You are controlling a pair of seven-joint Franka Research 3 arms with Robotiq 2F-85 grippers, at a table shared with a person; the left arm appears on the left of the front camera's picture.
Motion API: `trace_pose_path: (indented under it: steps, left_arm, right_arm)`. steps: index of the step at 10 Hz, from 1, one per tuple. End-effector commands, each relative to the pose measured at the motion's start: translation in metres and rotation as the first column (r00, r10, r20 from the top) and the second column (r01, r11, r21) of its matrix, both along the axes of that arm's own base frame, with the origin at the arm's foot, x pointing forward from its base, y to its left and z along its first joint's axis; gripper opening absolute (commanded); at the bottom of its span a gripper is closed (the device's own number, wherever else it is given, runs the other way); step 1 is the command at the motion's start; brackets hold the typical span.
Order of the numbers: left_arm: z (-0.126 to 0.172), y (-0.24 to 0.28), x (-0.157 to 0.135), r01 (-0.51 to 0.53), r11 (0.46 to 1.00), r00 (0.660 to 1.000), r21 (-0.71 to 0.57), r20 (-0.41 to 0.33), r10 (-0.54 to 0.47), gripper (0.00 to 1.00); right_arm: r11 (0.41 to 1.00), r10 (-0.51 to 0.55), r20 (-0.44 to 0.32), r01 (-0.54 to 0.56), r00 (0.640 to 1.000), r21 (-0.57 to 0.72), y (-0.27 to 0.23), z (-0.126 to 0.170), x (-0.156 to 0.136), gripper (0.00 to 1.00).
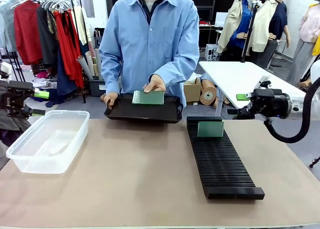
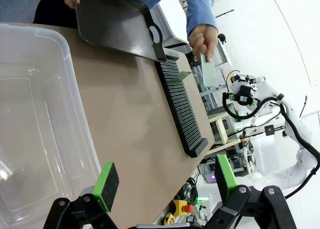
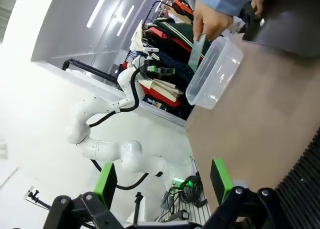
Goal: Sort PCBs into racks and boxes based on the side picked up.
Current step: Pick up the Blank PCB handed by the Human.
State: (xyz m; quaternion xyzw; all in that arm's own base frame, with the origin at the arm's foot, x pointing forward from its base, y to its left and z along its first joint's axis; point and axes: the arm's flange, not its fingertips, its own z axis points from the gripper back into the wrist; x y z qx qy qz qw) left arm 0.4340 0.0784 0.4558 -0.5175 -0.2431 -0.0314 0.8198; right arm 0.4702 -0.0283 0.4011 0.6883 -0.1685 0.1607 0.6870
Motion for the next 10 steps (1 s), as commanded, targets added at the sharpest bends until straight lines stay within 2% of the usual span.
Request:
trace_pose_path:
  steps: [1,3,6,7,10]
  left_arm:
    - [0.002,0.0,-0.001,0.004,1.0,1.0,-0.003,0.004,-0.004,1.0]
    - [0.002,0.0,-0.001,0.004,1.0,1.0,-0.003,0.004,-0.004,1.0]
    - [0.002,0.0,-0.001,0.004,1.0,1.0,-0.003,0.004,-0.004,1.0]
    - [0.002,0.0,-0.001,0.004,1.0,1.0,-0.003,0.004,-0.004,1.0]
    - [0.002,0.0,-0.001,0.004,1.0,1.0,-0.003,0.004,-0.004,1.0]
  right_arm:
    - [0.998,-0.011,-0.065,0.007,0.998,-0.065,-0.001,0.004,-0.01,1.0]
    - [0.988,-0.029,-0.063,0.019,0.998,-0.154,-0.003,-0.001,-0.008,1.0]
    - [0.997,-0.028,-0.066,0.023,0.997,-0.073,-0.005,-0.003,-0.009,1.0]
    - [0.992,-0.024,-0.04,0.019,0.999,-0.123,-0.008,-0.008,-0.004,1.0]
    - [0.992,-0.024,-0.04,0.019,0.999,-0.123,-0.008,-0.008,-0.004,1.0]
